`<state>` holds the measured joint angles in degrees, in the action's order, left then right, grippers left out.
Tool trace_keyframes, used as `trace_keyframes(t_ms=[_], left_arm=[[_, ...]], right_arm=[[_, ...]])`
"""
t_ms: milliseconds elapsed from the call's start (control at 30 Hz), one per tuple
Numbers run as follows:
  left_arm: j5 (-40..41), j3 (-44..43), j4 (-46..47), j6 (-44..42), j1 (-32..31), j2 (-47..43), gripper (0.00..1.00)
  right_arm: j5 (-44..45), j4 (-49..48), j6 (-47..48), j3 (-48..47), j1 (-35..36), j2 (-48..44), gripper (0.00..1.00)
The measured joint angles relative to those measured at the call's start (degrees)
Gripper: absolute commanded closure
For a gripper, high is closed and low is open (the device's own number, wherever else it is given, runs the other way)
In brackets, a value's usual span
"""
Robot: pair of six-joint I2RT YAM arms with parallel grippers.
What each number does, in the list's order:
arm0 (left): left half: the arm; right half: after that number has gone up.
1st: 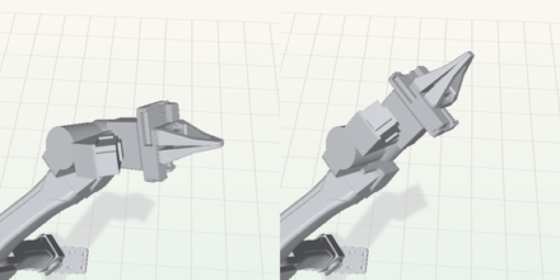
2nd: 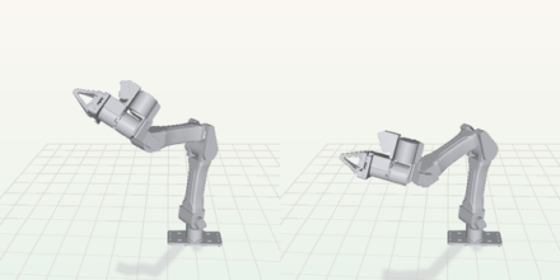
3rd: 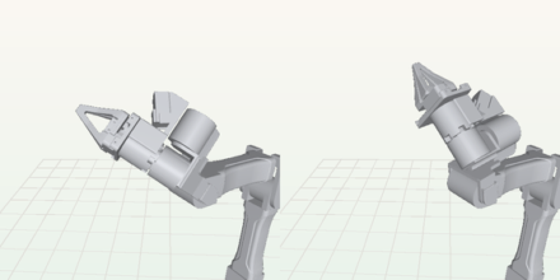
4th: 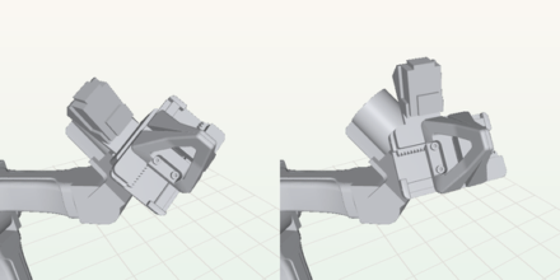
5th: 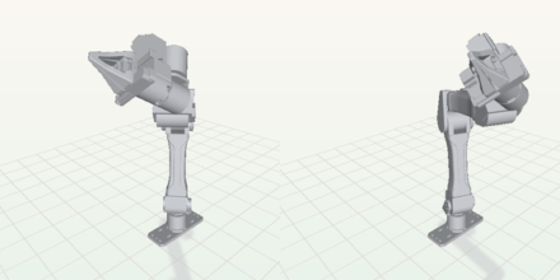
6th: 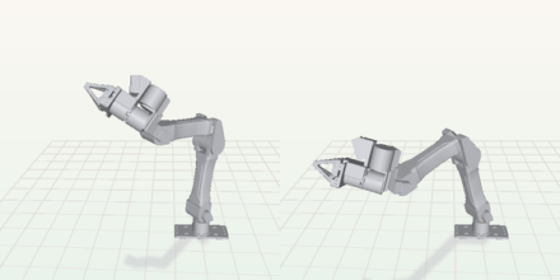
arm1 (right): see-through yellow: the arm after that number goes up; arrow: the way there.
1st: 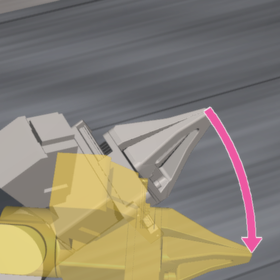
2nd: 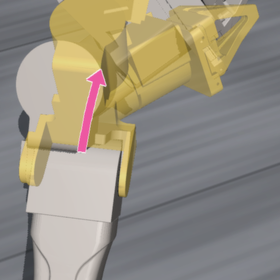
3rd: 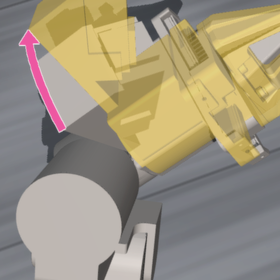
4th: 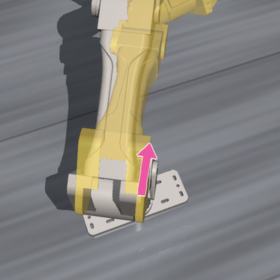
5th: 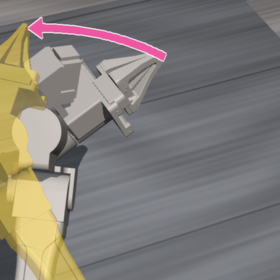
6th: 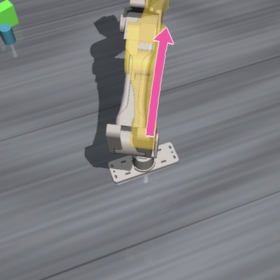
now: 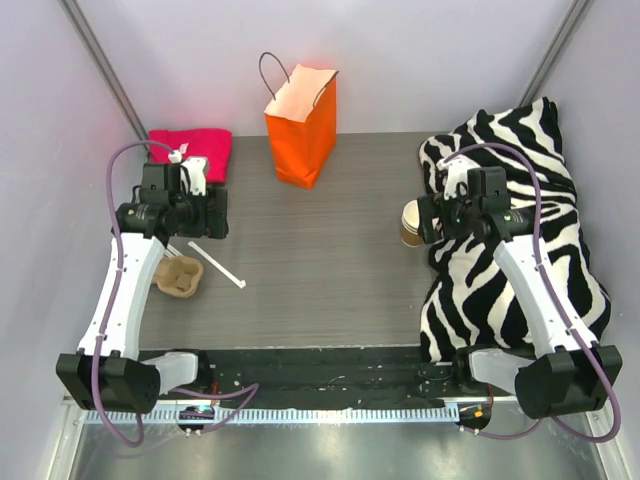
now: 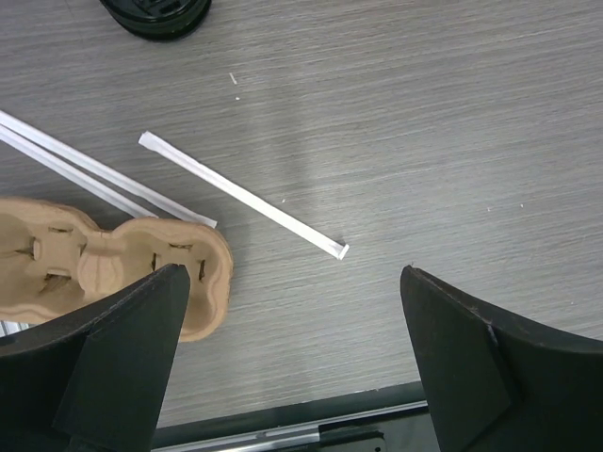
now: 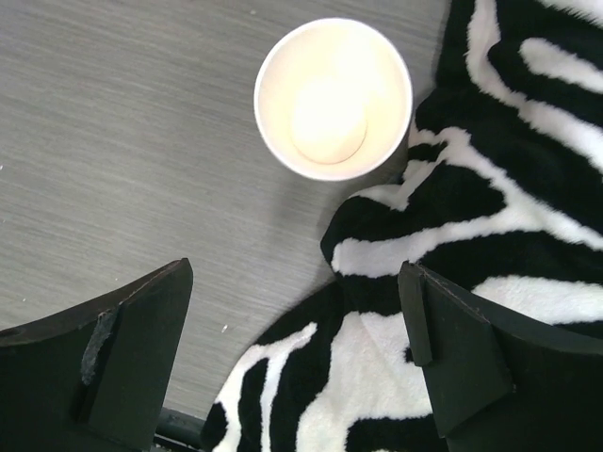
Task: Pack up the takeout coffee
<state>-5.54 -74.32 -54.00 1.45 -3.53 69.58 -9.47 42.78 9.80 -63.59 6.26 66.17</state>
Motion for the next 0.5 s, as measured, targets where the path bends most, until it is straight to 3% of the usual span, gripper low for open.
trace_keyframes(t_ms=[367,500], left_arm=[[-1.03,0.20,0.61,-0.72,0.02,-0.52,0.00],[-2.01,-0.02,0.61,-0.24,0.00,0.02,0.00]], right_arm=[[2.58,0.57,0.20,-6.36,0.00,6.99,0.01],[4.13,1.84,0.83,-8.81,0.00,10.78,0.06]])
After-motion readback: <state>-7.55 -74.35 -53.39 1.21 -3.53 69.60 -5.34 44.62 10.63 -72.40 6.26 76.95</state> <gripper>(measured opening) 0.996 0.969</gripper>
